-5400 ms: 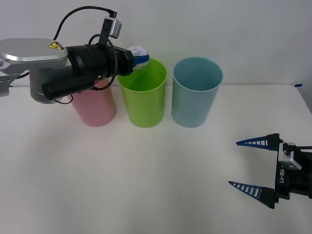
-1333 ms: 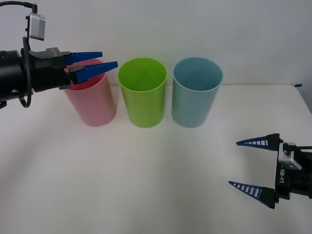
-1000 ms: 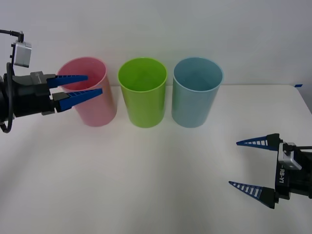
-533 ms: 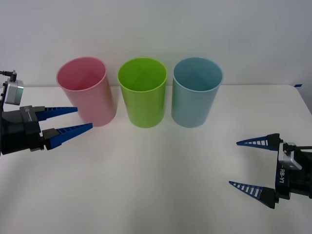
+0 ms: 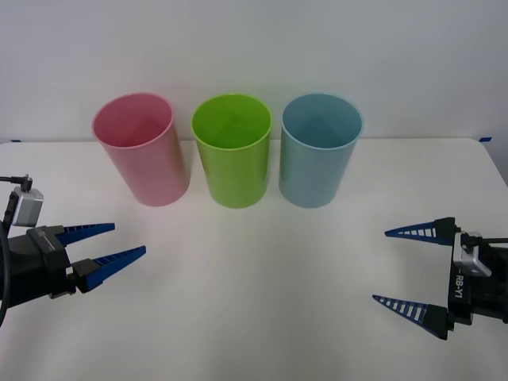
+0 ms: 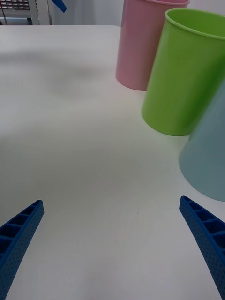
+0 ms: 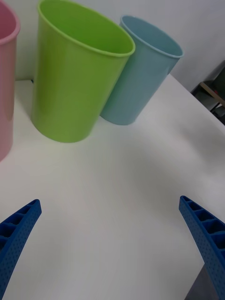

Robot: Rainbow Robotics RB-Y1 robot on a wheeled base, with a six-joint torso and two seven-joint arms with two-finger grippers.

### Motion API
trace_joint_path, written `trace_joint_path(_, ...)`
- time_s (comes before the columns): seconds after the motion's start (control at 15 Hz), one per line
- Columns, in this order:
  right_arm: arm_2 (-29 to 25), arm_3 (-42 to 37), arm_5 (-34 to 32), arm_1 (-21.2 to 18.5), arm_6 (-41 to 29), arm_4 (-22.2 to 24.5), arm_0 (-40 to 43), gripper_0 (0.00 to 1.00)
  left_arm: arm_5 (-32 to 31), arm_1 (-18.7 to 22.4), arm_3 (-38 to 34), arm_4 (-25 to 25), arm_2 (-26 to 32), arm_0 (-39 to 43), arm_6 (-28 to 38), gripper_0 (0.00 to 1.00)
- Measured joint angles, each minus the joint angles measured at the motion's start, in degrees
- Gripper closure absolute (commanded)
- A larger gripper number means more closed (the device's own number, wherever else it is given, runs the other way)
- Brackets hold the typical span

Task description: Put cans in the blue bin and PET bottles in the pink bin and trash in the green bin.

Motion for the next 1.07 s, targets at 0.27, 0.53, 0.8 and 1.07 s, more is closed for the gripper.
trace_joint_path(0.27, 0.00, 0.00, 0.00, 0.00, 0.00, 0.00, 0.00, 0.00, 0.04, -5.07, 0.17, -5.06, 0.14, 4.80, -6.61, 0.00)
trace_joint_path(0.53, 0.00, 0.00, 0.00, 0.00, 0.00, 0.00, 0.00, 0.00, -2.23, -7.42, 0.26, -7.27, 1.17, 7.87, -9.94, 0.00)
trace_joint_path(0.8, 0.00, 0.00, 0.00, 0.00, 0.00, 0.00, 0.00, 0.00, -2.80, -8.97, 0.26, -10.68, 2.20, 8.73, -13.72, 0.00)
trace_joint_path(1.07, 0.00, 0.00, 0.00, 0.00, 0.00, 0.00, 0.00, 0.00, -4.29, -8.95, 0.09, -11.40, 1.62, 8.50, -13.60, 0.00)
